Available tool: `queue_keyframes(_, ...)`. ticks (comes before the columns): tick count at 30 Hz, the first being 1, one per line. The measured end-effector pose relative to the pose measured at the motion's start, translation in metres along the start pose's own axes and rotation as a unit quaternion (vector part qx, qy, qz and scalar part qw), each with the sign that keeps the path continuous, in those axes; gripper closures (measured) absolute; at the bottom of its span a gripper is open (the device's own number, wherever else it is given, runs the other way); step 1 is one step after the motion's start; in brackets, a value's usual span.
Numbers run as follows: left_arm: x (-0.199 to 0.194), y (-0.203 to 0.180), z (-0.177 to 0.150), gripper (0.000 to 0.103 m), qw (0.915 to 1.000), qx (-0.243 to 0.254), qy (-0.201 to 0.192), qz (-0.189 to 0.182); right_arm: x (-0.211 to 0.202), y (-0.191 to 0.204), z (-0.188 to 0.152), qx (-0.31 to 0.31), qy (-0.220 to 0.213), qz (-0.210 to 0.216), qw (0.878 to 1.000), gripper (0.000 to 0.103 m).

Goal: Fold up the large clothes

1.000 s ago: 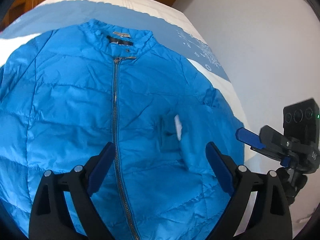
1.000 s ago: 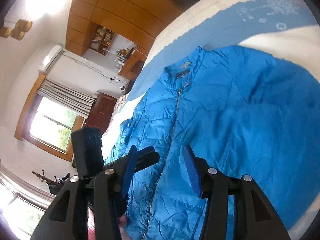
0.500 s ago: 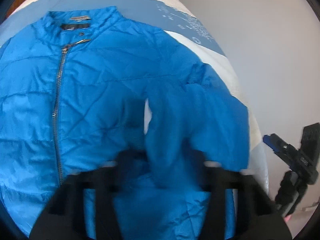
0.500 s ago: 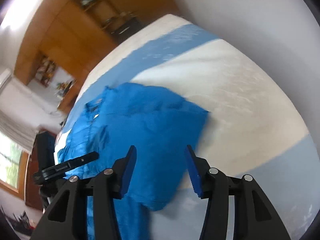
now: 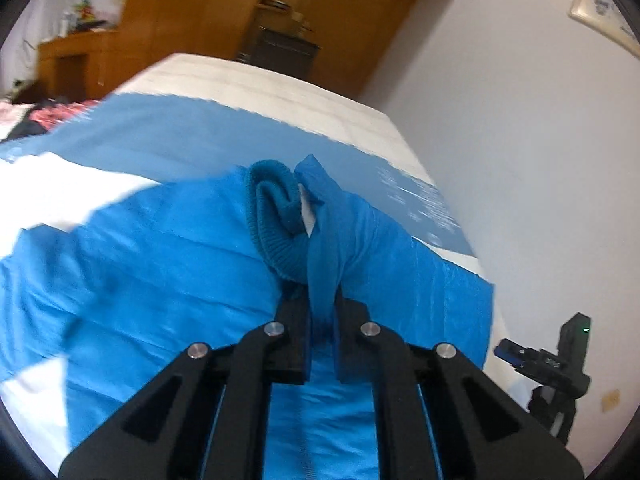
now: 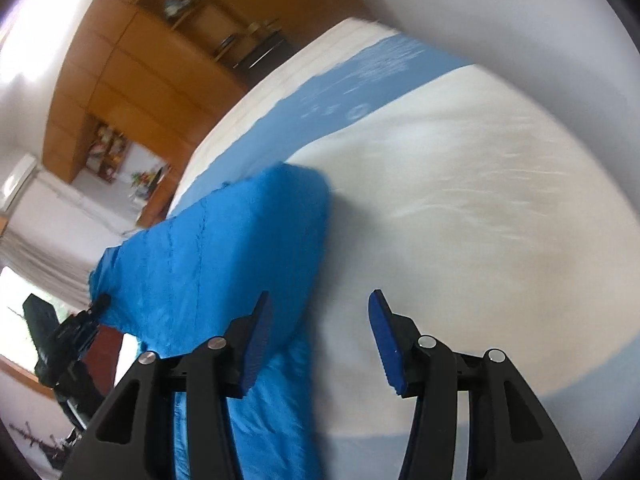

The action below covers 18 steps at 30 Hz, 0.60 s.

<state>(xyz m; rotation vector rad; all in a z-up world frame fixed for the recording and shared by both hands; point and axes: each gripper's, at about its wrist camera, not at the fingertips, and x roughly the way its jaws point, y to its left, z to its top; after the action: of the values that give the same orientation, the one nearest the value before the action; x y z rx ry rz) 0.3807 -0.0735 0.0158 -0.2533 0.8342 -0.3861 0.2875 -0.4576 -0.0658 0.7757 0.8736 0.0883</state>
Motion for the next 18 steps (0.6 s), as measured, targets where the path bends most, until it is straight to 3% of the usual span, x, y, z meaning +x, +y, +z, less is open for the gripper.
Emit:
queue_keyframes(6, 0.022, 0.038, 0.007, 0.097, 0.9968, -0.009, 0.010, 0.079, 0.058, 0.038, 0.010, -0.029, 0.044, -0.007, 0.999, 0.052)
queue_keyframes(12, 0.068, 0.084, -0.011, 0.096, 0.9877, -0.029, 0.083, 0.130, 0.094, 0.054, 0.003, -0.080, 0.068, -0.106, 0.989, 0.052)
queue_keyframes(14, 0.082, 0.102, -0.019, 0.094, 0.9853, -0.038, 0.102, 0.132, 0.100, 0.050, 0.000, -0.078, 0.077, -0.112, 0.988, 0.049)
queue_keyframes(18, 0.088, 0.105, -0.024, 0.088, 0.9851, -0.018, 0.102, 0.137, 0.105, 0.060, -0.009, -0.102, 0.073, -0.138, 0.982, 0.050)
